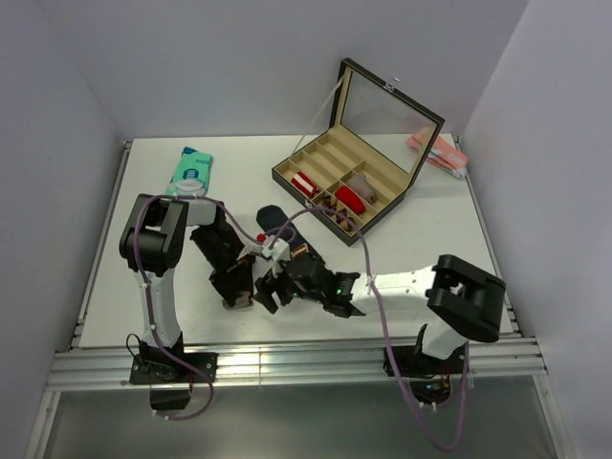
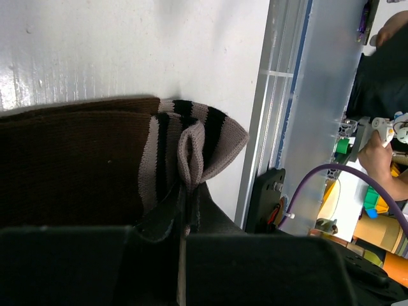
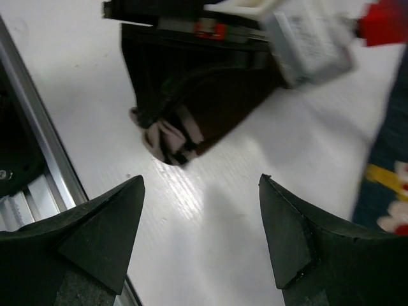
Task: Roll the socks
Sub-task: Roll the sock at the center of the board.
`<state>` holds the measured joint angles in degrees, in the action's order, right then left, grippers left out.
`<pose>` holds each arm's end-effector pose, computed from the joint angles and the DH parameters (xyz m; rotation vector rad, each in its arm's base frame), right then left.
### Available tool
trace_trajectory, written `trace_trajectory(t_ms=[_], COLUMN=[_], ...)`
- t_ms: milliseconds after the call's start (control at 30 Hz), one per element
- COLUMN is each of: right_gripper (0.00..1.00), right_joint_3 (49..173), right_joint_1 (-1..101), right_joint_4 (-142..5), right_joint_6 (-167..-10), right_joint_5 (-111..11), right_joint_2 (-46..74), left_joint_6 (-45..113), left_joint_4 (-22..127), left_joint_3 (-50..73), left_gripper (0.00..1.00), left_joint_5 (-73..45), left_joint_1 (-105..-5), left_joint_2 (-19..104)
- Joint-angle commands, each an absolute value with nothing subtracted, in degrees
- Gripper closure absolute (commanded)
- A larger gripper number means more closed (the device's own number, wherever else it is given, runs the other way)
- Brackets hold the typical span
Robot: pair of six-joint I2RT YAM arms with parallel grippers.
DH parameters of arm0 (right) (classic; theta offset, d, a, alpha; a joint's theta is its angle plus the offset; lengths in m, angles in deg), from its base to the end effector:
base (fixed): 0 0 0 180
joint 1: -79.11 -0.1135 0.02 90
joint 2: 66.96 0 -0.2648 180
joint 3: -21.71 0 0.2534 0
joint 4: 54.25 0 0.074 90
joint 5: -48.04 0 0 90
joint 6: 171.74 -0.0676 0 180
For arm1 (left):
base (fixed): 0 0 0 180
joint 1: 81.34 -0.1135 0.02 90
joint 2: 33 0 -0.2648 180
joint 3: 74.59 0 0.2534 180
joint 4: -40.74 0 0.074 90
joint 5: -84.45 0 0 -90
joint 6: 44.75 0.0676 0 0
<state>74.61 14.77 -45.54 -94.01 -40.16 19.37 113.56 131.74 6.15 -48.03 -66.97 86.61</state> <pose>0.1505 0.3084 0.1790 -0.9025 1.8957 0.8076 0.2490 -0.1109 0.0896 -1.4131 -2.1500 1.3016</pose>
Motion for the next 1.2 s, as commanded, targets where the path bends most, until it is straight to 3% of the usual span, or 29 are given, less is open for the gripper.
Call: trace_trajectory(t_ms=[0,833,1033,1133,1167], right_gripper=[0.21,0.24,0.35,0.55,0.67], right_joint_3=[79.4,93.1,92.6,92.6,92.7], right_joint_1=[12.6,10.6,10.7,10.8,10.8], right_joint_4=[-39.9,-45.0,-44.0,-44.3,-44.4], right_joint_6=[-91.8,-86.7,-87.4,-88.3,-88.7], right_joint_5=[-41.3,-43.7,-42.1,-40.7,-40.6], right_joint_2=[23.5,42.0,42.9,43.4,43.6], left_joint_6=[115.0,113.0,113.1,113.4,113.4], left_joint_4=[133.1,133.0,133.0,133.0,133.0], left_joint_3=[7.1,8.7,8.1,7.7,7.6], left_gripper=[1.00,0.99,0.96,0.93,0.91], left_joint_5=[-48.8,-48.7,-48.6,-49.0,-49.1], left_joint_1=[-67.1,-66.3,-66.0,-65.8,-65.7], left_joint_2=[87.0,87.8,87.2,86.6,86.3])
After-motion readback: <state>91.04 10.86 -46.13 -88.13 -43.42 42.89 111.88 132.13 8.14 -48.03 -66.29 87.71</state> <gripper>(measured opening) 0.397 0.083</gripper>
